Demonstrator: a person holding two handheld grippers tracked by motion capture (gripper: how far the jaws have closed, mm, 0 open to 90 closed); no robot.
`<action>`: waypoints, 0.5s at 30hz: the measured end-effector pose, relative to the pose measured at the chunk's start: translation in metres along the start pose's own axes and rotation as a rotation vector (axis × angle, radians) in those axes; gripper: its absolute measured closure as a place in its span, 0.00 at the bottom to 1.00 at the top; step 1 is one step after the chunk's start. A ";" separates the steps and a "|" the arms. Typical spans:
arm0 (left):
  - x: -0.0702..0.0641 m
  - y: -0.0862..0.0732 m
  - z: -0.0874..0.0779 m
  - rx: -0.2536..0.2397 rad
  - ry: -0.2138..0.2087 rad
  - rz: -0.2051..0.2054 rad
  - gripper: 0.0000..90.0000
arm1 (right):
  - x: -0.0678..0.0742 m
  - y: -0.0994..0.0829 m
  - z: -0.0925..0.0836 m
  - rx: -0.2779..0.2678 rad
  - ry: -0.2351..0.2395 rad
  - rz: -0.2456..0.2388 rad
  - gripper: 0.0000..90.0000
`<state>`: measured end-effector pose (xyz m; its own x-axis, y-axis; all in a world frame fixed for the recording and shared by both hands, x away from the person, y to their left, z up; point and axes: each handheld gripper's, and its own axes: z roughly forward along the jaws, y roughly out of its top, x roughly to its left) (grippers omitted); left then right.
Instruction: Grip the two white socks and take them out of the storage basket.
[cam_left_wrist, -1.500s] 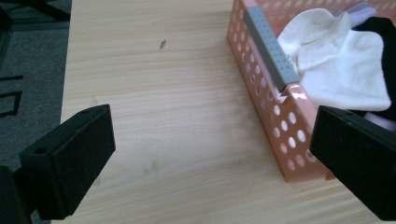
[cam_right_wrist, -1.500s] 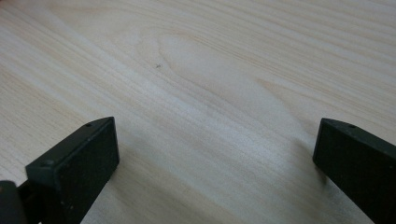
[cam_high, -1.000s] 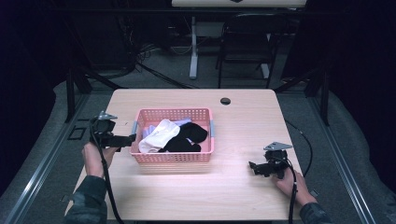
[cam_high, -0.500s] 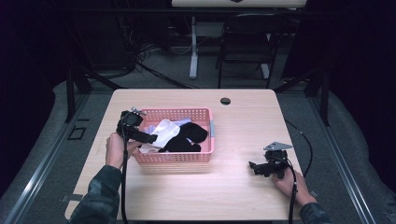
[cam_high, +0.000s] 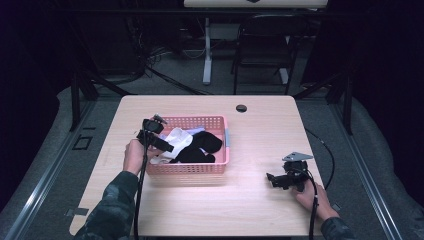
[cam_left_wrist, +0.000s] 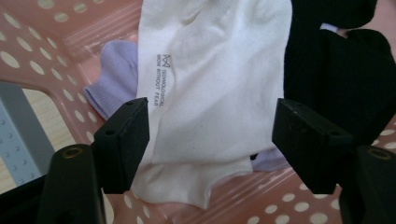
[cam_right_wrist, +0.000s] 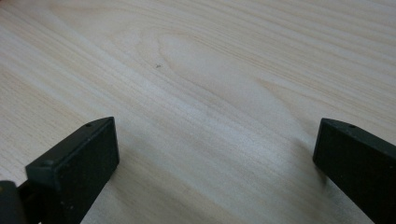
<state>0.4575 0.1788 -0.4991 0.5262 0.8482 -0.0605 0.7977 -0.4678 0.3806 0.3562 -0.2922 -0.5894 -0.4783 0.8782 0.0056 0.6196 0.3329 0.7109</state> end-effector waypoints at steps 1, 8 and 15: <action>0.000 0.002 0.002 0.014 -0.004 -0.009 0.33 | 0.000 0.000 0.000 0.000 0.000 0.000 0.00; 0.002 0.006 0.014 0.051 0.010 -0.053 0.38 | 0.000 0.000 0.000 0.000 0.000 0.000 0.00; 0.004 0.006 0.017 0.071 -0.001 -0.045 0.51 | 0.000 0.000 0.000 0.002 -0.004 -0.002 0.00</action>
<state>0.4692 0.1755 -0.5128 0.4895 0.8686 -0.0772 0.8396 -0.4455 0.3109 0.3562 -0.2923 -0.5893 -0.4771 0.8788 0.0016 0.6198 0.3353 0.7095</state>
